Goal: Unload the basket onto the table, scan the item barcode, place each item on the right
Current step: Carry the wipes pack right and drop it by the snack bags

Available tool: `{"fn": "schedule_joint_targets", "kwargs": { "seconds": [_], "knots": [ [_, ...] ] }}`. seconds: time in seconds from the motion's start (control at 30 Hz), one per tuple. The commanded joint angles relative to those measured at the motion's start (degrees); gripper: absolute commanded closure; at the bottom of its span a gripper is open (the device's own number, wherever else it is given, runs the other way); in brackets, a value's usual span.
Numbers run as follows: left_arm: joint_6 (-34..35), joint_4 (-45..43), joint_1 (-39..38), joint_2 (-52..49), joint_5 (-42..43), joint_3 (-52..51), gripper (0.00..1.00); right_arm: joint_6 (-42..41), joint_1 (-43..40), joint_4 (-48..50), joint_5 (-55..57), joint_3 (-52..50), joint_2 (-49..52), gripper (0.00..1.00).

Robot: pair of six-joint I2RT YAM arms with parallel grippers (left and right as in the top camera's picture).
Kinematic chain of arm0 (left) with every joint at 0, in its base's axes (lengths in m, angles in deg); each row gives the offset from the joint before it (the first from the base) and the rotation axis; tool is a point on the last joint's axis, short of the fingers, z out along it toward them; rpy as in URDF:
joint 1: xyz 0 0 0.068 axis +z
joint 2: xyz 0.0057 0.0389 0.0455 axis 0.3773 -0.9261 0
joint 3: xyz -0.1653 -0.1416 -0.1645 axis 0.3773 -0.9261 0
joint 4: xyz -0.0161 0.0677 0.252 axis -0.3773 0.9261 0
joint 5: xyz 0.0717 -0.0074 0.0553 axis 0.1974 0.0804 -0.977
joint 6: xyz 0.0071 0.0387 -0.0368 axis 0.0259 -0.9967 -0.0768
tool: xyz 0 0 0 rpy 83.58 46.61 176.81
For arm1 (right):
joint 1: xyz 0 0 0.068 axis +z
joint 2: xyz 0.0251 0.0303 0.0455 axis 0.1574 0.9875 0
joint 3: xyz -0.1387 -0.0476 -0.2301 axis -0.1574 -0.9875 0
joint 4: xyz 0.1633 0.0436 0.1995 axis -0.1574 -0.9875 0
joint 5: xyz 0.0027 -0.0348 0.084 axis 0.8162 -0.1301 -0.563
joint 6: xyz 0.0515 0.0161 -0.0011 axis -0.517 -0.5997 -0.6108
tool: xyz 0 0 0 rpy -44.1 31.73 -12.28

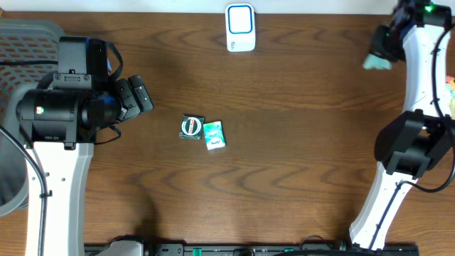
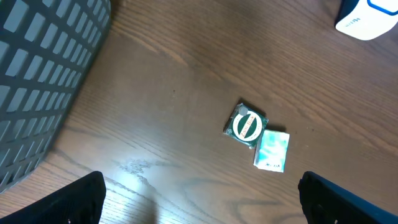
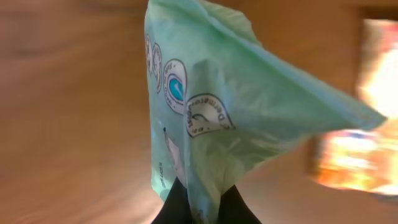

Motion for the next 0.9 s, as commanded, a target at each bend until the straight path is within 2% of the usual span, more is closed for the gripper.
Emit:
{"fn": "schedule_joint_targets", "kwargs": {
  "seconds": [0.0,0.2,0.23,0.3,0.4,0.5,0.53,0.67,0.7,0.87],
  "knots": [
    [0.68,0.22,0.17,0.26,-0.72,0.13,0.02,4.87,-2.23,-0.11,9.77,-1.22,0.61,0.99],
    [0.66,0.20,0.17,0.26,-0.72,0.13,0.02,5.01,-6.82,0.22,9.79,-2.54,0.63,0.99],
    [0.68,0.22,0.20,0.26,-0.72,0.13,0.02,4.98,-7.65,0.20,9.77,-2.54,0.63,0.98],
    [0.68,0.22,0.20,0.26,-0.72,0.13,0.02,4.92,-8.87,0.15,9.70,-2.54,0.63,0.91],
    [0.68,0.22,0.17,0.26,-0.72,0.13,0.03,4.83,-10.40,-0.31,9.29,-2.54,0.66,0.93],
    [0.68,0.22,0.17,0.26,-0.72,0.13,0.02,4.33,-11.34,-0.48,7.34,-2.54,0.66,0.89],
    [0.68,0.22,0.20,0.26,-0.72,0.13,0.02,4.31,-11.54,-0.46,5.90,-2.54,0.66,0.85],
    [0.68,0.22,0.17,0.26,-0.72,0.13,0.02,3.39,-11.58,-0.46,4.35,-2.54,0.66,0.38],
    [0.68,0.22,0.17,0.26,-0.72,0.13,0.02,3.34,-11.54,-0.50,4.07,-2.54,0.66,0.32],
    [0.68,0.22,0.20,0.26,-0.72,0.13,0.02,3.02,-11.21,-0.81,0.02,-2.56,0.72,0.31]
  ]
}}
